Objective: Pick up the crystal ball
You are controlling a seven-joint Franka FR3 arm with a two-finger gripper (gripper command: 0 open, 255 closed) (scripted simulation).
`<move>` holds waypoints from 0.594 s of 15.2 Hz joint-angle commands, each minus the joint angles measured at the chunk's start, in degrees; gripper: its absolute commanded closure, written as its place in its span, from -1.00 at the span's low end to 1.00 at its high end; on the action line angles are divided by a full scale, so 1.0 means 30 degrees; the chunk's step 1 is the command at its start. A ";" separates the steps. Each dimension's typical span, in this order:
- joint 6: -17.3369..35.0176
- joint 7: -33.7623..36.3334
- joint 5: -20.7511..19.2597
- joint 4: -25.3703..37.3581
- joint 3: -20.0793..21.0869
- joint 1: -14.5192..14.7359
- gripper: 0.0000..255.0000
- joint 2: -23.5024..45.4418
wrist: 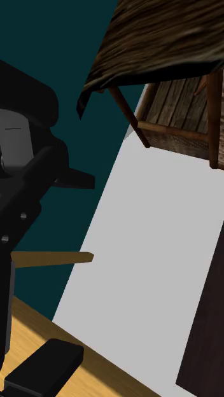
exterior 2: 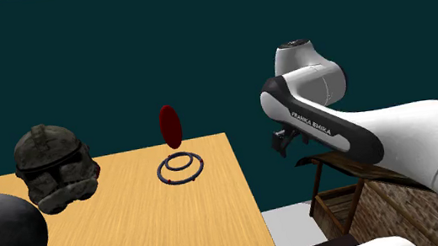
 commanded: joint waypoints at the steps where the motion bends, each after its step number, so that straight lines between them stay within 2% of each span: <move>1: 0.0000 0.0000 0.0000 0.0000 0.0000 0.0000 -1.00 0.0000; 9: 0.4025 -0.2340 0.1424 0.1828 -0.0236 0.1742 -1.00 0.3469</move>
